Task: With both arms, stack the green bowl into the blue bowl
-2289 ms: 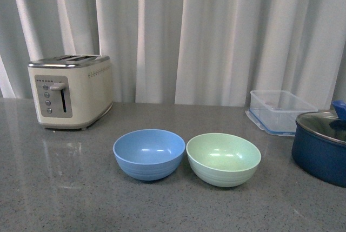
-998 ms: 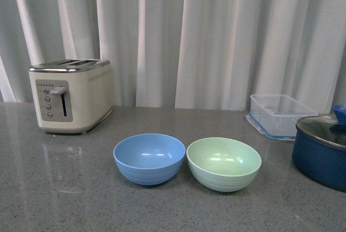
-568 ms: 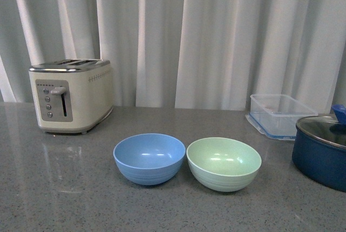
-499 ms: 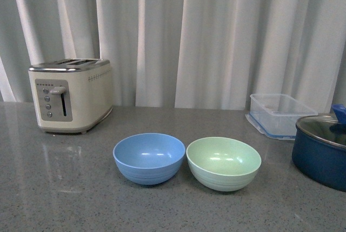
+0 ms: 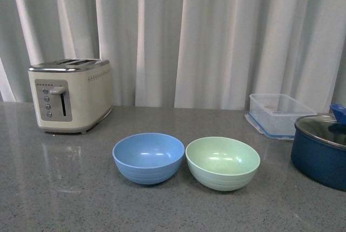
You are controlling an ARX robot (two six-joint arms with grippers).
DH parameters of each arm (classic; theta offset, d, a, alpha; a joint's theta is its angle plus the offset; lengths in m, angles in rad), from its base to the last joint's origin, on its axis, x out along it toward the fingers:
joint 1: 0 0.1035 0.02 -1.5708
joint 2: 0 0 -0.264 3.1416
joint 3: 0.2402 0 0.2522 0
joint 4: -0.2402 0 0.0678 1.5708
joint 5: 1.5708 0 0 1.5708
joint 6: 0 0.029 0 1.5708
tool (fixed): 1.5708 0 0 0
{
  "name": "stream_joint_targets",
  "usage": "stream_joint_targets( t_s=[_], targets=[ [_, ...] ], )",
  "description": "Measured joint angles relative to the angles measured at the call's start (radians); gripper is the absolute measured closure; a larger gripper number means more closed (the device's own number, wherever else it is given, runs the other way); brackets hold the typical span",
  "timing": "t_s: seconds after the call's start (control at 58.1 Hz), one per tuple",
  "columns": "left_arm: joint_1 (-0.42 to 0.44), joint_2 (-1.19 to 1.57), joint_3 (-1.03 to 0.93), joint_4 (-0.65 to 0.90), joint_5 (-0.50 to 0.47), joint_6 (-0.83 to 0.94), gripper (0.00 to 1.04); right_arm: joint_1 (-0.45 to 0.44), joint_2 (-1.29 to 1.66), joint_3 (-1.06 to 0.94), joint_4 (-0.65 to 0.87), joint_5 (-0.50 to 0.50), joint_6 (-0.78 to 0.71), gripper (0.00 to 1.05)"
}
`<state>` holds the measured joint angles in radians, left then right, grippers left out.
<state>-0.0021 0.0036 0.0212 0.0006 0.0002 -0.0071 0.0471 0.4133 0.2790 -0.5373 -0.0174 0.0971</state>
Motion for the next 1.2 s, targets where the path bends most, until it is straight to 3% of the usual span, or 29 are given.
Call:
stream_joint_targets(
  t_s=[0.069,0.172,0.241,0.585,1.205],
  targets=[
    [0.000,0.000,0.000,0.000,0.000,0.000,0.40,0.058,0.218,0.108,-0.121,0.013,0.043,0.10],
    [0.000,0.000,0.000,0.000,-0.001,0.000,0.15,0.153,0.497,0.281,-0.072,0.027,0.100,0.10],
    [0.000,0.000,0.000,0.000,-0.001,0.001,0.05,0.182,0.609,0.368,-0.037,0.028,0.129,0.10],
    [0.000,0.000,0.000,0.000,-0.001,0.002,0.07,0.192,1.026,0.677,0.065,-0.009,0.218,0.10],
    [0.000,0.000,0.000,0.000,-0.001,0.002,0.07,0.115,1.476,1.120,0.069,-0.030,0.174,0.10]
  ],
)
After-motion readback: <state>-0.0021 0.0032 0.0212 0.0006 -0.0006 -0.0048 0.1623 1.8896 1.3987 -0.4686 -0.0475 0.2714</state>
